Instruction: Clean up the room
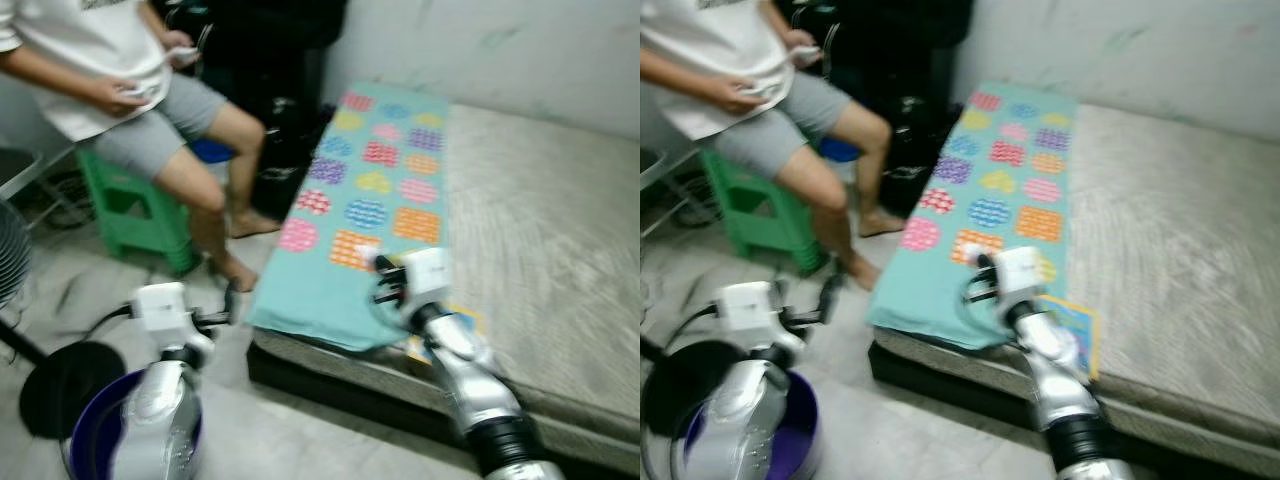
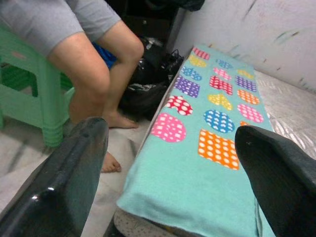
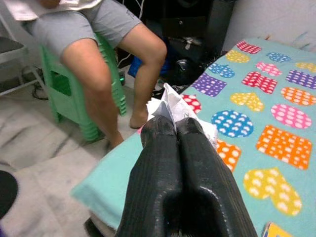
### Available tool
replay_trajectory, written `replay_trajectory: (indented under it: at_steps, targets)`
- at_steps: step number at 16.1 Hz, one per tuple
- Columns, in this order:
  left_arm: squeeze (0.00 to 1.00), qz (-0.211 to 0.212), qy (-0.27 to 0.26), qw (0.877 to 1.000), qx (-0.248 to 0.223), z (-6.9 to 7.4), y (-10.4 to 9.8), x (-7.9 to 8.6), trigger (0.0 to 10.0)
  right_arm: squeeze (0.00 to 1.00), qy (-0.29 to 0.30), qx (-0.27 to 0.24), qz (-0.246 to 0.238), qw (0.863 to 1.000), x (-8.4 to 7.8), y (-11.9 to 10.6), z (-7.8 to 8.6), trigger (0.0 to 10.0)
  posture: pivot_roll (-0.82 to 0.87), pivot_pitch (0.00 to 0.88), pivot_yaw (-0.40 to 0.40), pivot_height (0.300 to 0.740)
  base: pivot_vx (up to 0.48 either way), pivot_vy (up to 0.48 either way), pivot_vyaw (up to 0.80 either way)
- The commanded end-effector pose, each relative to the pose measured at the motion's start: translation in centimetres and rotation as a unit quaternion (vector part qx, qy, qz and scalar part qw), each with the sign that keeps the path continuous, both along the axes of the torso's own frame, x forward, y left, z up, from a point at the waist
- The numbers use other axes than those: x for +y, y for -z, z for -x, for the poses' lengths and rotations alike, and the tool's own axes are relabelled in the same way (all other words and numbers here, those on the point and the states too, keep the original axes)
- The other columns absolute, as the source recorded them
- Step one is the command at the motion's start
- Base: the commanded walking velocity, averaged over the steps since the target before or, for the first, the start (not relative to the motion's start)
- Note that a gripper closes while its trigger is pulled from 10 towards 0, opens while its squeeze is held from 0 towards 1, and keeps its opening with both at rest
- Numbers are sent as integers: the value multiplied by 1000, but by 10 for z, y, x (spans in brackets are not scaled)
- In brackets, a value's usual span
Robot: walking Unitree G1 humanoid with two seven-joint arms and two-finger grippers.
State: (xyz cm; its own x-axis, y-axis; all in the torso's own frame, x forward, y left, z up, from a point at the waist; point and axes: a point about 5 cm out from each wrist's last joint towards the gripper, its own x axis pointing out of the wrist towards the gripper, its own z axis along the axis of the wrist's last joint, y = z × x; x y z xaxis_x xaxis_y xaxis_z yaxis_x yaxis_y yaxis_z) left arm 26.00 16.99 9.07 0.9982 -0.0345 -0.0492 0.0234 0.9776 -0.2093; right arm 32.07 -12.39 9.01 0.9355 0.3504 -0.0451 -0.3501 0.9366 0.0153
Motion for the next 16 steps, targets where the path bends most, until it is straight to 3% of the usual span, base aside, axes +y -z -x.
replay_trajectory:
  at_steps: [1, 8, 11, 14, 16]
  targets:
    - [0, -6, -10, 1000, -2, 1, -1, 7, 10000, 0, -12, -6, -6, 1000, 8, -3, -1, 10000, 25, 57, -89, 740, 341, 0, 0]
    - [0, -6, -10, 1000, 3, 1, 0, 7, 10000, 0, -13, -5, -9, 1000, 8, -3, -1, 10000, 26, 55, -88, 740, 327, 0, 0]
    - [0, -23, -41, 999, 14, 0, 3, 11, 10000, 0, -16, -4, -8, 1000, 8, -1, -1, 10000, 39, 42, -89, 740, 0, 0, 0]
    - [0, -40, -80, 996, 7, 5, 3, 21, 10000, 0, -45, 5, -1, 999, 18, 1, -4, 10000, 71, 28, -124, 740, 0, 0, 0]
    - [0, -36, -107, 994, 5, 10, 3, 24, 10000, 0, -79, 8, 5, 997, 28, 0, -6, 10000, 115, 23, -194, 740, 0, 0, 0]
